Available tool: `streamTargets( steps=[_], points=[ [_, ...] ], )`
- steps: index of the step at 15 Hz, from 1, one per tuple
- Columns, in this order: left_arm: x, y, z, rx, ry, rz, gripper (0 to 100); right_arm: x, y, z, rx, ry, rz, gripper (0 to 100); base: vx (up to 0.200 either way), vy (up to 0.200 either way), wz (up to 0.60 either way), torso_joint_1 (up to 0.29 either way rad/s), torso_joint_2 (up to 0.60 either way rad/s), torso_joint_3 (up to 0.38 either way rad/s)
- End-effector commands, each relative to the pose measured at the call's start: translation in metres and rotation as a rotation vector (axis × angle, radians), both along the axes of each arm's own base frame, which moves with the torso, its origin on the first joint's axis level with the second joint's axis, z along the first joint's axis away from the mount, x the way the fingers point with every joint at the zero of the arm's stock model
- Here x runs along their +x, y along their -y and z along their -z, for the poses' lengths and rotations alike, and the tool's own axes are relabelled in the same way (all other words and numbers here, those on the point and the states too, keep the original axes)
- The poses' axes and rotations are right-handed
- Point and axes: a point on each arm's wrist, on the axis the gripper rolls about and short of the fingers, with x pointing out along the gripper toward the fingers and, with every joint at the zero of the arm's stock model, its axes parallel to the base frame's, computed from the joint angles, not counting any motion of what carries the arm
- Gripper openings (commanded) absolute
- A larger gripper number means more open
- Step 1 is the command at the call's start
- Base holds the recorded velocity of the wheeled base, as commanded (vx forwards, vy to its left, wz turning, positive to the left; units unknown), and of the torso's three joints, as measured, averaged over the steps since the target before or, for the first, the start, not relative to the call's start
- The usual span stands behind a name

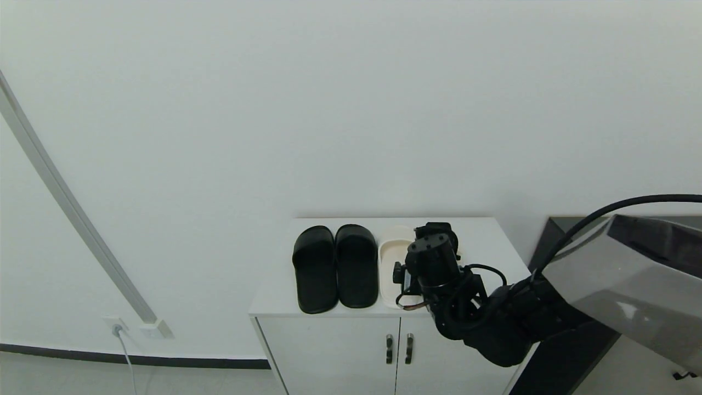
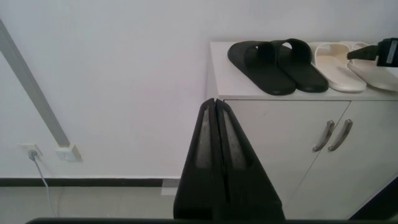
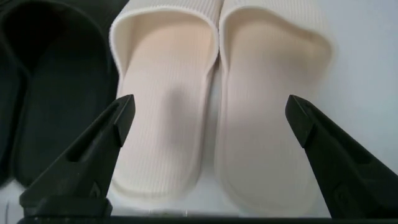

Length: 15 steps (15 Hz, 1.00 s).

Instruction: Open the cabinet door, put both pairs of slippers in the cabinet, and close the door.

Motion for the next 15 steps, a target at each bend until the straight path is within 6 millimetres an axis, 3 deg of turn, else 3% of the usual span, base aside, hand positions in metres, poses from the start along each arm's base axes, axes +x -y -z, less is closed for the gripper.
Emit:
streamTargets(
  steps=[1,6,12,13,15],
  points=[
    [0.0,0.0,0.0,0.0,0.0,0.001,0,0.017,-0.003,0.018,-0.015,-0.011,0.022,100,0.0,0.0,0.0,0.0,0.0,0.0],
    [0.0,0.0,0.0,0.0,0.0,0.0,0,0.068,0.0,0.038,-0.051,0.072,0.066,100,0.0,0.0,0.0,0.0,0.0,0.0],
    [0.0,0.0,0.0,0.0,0.0,0.0,0,0.082,0.001,0.037,-0.054,0.106,0.079,100,0.0,0.0,0.0,0.0,0.0,0.0],
    [0.0,0.0,0.0,0.0,-0.001,0.0,0,0.082,0.001,0.037,-0.055,0.107,0.077,0,0.0,0.0,0.0,0.0,0.0,0.0],
    [0.0,0.0,0.0,0.0,0.0,0.001,0,0.082,0.001,0.037,-0.056,0.107,0.078,0,0.0,0.0,0.0,0.0,0.0,0.0]
  ],
)
